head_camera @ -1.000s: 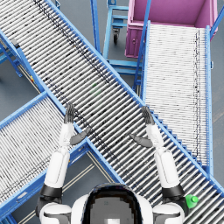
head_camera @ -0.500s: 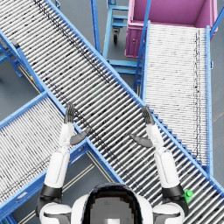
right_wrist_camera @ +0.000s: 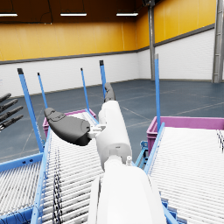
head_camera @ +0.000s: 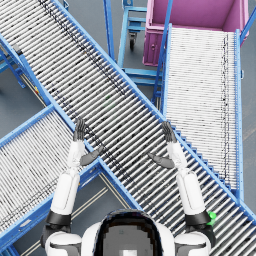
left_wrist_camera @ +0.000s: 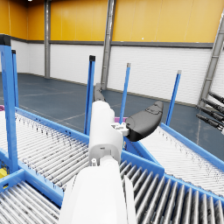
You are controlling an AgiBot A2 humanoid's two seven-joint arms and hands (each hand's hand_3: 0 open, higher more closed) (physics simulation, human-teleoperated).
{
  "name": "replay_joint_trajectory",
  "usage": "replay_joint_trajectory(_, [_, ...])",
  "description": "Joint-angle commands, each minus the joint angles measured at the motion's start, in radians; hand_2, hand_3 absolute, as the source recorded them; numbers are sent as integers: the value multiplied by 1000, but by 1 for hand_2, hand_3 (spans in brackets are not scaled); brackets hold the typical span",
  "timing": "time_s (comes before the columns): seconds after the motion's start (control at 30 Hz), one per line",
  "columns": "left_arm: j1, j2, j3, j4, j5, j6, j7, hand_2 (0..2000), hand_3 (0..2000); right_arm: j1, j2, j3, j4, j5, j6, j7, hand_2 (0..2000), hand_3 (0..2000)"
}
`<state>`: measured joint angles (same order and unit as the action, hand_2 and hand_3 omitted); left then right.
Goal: Pick up the oil and place it on the left assembly line, put the cola on the right, and keep Sprite still
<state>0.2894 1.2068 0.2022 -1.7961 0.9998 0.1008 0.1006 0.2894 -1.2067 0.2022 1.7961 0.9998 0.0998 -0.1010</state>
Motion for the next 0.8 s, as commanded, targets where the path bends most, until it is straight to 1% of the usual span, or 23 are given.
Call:
replay_joint_trajectory(0.03, [0,0,0,0,0,0,0,0,0,0,0,0,0,0,0,0,0,0])
replay_joint_trajectory(0.8, [0,0,0,0,0,0,0,0,0,0,0,0,0,0,0,0,0,0])
